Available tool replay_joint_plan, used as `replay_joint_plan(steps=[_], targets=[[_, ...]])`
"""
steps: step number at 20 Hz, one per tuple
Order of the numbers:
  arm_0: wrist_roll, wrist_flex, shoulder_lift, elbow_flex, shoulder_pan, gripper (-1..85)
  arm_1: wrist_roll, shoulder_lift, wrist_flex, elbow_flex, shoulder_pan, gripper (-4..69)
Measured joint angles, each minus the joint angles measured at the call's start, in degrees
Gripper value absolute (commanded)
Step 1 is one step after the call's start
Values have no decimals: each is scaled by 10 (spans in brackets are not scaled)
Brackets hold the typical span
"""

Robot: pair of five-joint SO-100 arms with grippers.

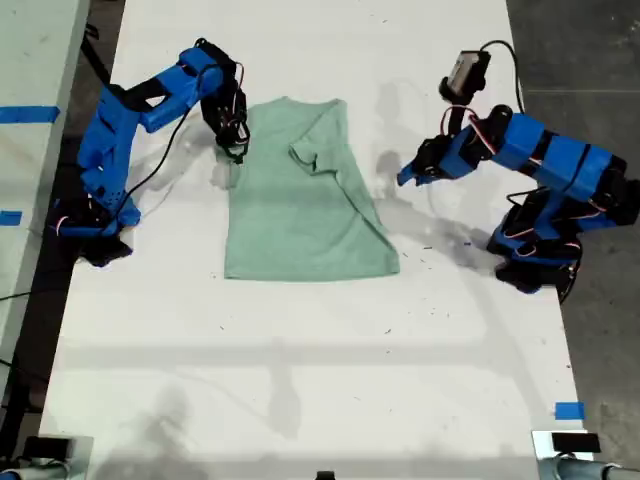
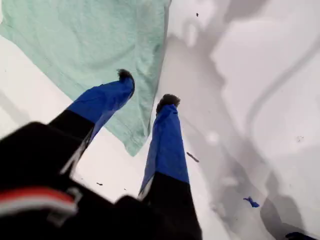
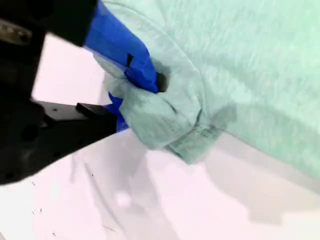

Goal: Fold tshirt

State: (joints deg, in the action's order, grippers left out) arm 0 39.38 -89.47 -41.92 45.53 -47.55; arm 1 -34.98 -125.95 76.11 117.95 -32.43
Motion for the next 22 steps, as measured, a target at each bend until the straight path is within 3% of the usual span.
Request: replay_joint_plan(steps=[7,12,18,22], targets=[[-1,-62,-84,5,-2,1,0,0,-11,9,-4,117],[-1,-53,-186,5,49,1,0,0,-11,22,-7,117],[4,125,-162,2,171,1,0,0,-20,27,-9,117],[4,224,-43,-24,192,26,2,-1,-20,27,-8,116]])
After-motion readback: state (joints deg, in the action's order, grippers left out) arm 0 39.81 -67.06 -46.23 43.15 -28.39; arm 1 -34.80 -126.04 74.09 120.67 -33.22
